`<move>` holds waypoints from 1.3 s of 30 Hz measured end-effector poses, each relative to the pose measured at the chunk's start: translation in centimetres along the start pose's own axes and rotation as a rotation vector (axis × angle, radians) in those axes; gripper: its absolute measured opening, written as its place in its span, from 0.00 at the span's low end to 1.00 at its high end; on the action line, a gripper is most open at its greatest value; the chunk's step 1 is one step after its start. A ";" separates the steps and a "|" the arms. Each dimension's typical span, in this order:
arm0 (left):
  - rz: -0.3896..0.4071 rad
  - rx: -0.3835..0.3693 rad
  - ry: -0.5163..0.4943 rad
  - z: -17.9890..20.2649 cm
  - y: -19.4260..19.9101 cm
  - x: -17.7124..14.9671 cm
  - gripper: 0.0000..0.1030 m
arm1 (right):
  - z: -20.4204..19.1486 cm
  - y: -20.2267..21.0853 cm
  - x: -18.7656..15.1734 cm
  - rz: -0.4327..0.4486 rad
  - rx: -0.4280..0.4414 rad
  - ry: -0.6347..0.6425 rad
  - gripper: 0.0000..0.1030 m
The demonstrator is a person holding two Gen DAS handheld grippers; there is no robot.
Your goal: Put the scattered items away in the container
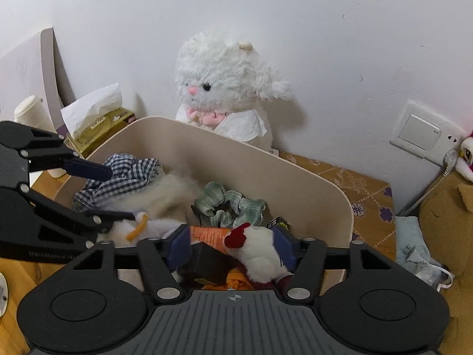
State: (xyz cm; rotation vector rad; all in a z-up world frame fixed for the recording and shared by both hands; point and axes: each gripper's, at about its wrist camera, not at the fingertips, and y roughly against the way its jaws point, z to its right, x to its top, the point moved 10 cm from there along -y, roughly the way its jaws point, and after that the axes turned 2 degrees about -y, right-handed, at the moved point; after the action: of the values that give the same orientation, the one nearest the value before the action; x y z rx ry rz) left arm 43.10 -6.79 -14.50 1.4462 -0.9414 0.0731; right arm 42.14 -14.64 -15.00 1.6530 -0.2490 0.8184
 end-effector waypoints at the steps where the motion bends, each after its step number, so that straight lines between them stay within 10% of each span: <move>1: -0.002 0.002 -0.003 0.1 0.0 -0.1 0.59 | 0.0 0.2 0.0 0.001 -0.004 -0.003 0.76; 11: -0.027 0.022 0.015 0.2 0.8 -0.8 0.67 | 0.5 1.8 -0.4 0.006 -0.022 -0.069 1.00; 39: 0.066 0.103 0.205 2.4 12.2 -2.1 0.83 | -0.3 12.7 -2.7 0.111 -0.084 -0.144 1.00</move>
State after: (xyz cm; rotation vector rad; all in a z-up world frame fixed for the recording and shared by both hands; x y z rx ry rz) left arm 33.59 -5.53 -6.31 1.4707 -0.8266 0.3171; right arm 32.78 -18.43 -6.78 1.6322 -0.4729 0.7619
